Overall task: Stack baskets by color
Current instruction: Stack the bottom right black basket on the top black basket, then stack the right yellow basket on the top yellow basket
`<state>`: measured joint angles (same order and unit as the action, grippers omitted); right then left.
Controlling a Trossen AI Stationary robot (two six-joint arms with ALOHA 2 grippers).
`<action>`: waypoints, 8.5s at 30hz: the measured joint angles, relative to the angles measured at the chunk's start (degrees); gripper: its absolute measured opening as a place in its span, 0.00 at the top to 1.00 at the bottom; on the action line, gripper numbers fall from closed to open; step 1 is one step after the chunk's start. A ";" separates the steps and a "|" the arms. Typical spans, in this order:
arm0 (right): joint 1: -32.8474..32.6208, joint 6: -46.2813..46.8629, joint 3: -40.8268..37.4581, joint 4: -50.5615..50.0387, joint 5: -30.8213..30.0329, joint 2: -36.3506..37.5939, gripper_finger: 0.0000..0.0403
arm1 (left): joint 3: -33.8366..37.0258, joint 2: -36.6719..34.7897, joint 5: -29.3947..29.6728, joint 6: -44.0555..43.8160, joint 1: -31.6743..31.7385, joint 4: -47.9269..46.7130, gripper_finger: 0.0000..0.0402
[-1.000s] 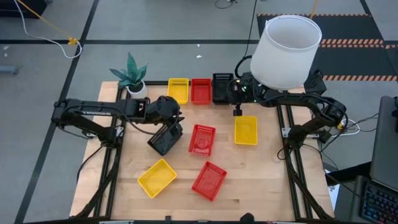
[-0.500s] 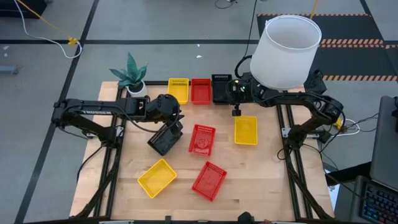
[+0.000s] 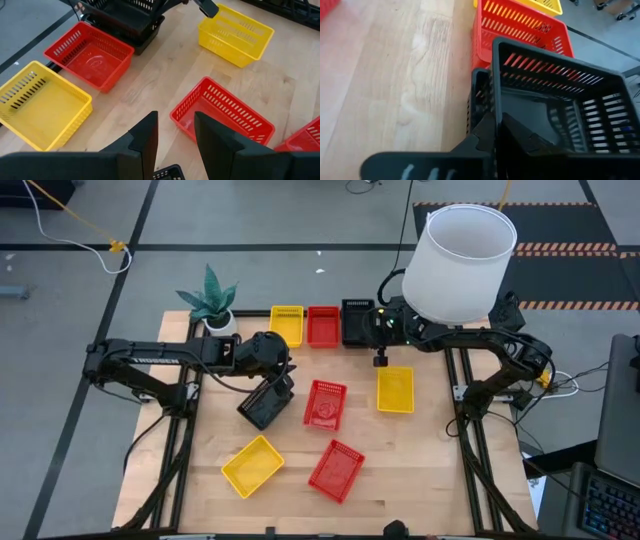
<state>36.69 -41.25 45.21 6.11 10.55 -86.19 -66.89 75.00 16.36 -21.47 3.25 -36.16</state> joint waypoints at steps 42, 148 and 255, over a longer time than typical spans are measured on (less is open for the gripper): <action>-0.02 11.95 0.00 -0.28 -1.73 0.48 0.67 | 0.00 0.00 -1.53 -0.30 -0.56 -0.02 0.68; -50.50 59.84 -17.16 -39.11 -23.92 34.07 0.70 | -0.15 7.43 3.22 -17.17 -20.51 7.69 0.68; -43.31 52.07 18.84 -35.72 -16.22 11.63 1.00 | -13.71 7.32 -4.02 8.33 -12.73 12.16 0.34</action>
<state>-6.62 10.82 64.05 -29.60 -5.67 -74.56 -80.60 82.32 12.34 -13.15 -9.49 -24.00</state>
